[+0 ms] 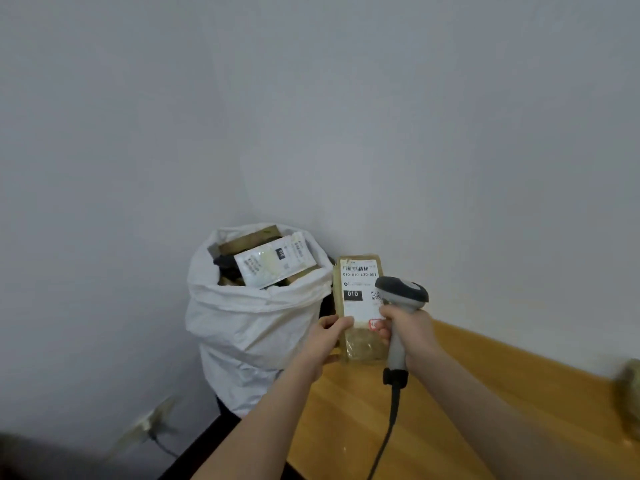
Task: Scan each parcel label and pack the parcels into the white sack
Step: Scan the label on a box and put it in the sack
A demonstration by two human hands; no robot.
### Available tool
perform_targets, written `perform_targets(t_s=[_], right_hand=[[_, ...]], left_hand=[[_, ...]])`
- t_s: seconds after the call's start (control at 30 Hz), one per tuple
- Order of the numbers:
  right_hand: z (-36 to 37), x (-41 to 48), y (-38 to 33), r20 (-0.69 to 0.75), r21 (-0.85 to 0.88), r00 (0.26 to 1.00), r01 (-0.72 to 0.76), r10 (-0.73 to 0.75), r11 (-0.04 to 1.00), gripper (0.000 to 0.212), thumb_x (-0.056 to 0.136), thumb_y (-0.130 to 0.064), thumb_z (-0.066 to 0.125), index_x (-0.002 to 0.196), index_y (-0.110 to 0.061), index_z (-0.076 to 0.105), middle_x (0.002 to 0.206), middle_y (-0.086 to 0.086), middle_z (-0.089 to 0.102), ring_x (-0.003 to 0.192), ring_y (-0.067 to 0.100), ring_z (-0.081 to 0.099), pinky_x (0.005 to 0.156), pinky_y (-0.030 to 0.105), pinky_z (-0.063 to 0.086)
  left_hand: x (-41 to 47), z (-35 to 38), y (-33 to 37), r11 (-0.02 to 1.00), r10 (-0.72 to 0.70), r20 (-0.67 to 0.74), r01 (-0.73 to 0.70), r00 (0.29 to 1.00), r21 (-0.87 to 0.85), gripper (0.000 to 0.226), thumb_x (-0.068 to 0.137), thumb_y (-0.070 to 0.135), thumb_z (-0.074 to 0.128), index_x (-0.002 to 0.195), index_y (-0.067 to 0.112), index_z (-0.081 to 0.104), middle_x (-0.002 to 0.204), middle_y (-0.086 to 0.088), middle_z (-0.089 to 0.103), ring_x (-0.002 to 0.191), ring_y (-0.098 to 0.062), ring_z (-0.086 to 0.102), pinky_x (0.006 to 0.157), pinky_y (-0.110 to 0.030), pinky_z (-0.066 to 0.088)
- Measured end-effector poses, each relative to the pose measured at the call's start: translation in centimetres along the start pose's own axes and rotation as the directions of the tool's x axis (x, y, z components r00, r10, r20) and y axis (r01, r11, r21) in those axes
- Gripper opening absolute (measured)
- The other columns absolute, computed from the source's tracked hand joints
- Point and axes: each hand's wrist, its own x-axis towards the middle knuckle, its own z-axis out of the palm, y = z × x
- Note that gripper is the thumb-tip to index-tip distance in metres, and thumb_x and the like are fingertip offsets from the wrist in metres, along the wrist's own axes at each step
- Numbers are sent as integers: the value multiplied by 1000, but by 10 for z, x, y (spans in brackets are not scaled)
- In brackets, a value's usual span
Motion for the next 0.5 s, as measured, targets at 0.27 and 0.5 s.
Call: perform_targets(t_s=[0.27,0.5], right_hand=[[167,81,-7,56,-25,998,18,-16,1000,7,83,-5,67,78,0,66,54,7,65,45,15,56,49,27,46],[287,152,-27,15,38,998,-54,53,998,11,84,-5,66,74,-1,61,50,9,63,38,14,53,48,25,47]], left_hand=[[112,-150,81,988,156,-210,-155,965,21,54,74,45,73,120,20,56,103,0,67,87,-15,66,67,-31,57],[217,-265,154,837,363,-325,-152,873,525,75,66,60,68,130,24,52,120,0,63,107,-20,60,90,-36,49]])
